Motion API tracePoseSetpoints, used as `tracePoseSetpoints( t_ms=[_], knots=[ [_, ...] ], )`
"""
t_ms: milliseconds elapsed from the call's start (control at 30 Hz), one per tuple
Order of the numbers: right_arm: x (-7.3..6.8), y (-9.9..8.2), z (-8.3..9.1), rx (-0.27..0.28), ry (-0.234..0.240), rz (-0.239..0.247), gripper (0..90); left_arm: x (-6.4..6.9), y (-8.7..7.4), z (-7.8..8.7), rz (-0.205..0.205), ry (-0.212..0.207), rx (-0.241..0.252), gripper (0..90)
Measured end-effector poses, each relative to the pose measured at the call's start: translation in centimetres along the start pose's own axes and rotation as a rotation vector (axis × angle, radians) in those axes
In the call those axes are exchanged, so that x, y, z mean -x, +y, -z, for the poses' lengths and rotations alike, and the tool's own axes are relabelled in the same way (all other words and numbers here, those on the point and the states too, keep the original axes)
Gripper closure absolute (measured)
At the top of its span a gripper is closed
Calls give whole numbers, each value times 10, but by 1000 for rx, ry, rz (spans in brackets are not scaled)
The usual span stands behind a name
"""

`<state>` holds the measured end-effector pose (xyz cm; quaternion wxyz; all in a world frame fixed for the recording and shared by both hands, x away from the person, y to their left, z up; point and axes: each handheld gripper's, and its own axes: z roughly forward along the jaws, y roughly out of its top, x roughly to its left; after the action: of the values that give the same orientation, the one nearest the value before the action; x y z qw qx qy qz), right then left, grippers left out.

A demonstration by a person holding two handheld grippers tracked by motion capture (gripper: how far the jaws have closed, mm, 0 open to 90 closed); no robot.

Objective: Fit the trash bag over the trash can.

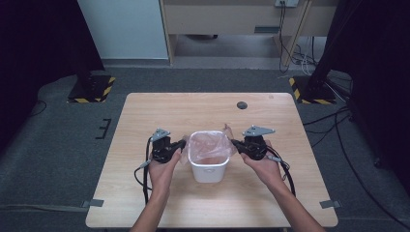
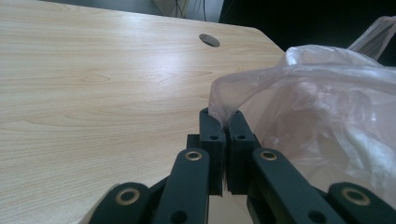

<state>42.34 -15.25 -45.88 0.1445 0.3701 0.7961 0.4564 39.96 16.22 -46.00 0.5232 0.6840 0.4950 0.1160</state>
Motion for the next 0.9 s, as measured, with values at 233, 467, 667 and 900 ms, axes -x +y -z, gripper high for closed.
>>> tracePoseSetpoints(
  t_ms=[233, 467, 667, 900],
  knots=[
    [1, 1, 3, 15, -10, -7, 861, 3, 0, 2, -20, -4, -6, 836],
    [5, 7, 24, 104, -39, -19, 711, 5, 5, 13, -37, 2, 49, 661],
    [8, 10, 37, 148, -46, -23, 629, 5, 8, 24, -50, -7, 76, 601],
    [5, 15, 51, 178, -33, -21, 624, 5, 7, 38, -88, -17, 74, 528]
  ],
)
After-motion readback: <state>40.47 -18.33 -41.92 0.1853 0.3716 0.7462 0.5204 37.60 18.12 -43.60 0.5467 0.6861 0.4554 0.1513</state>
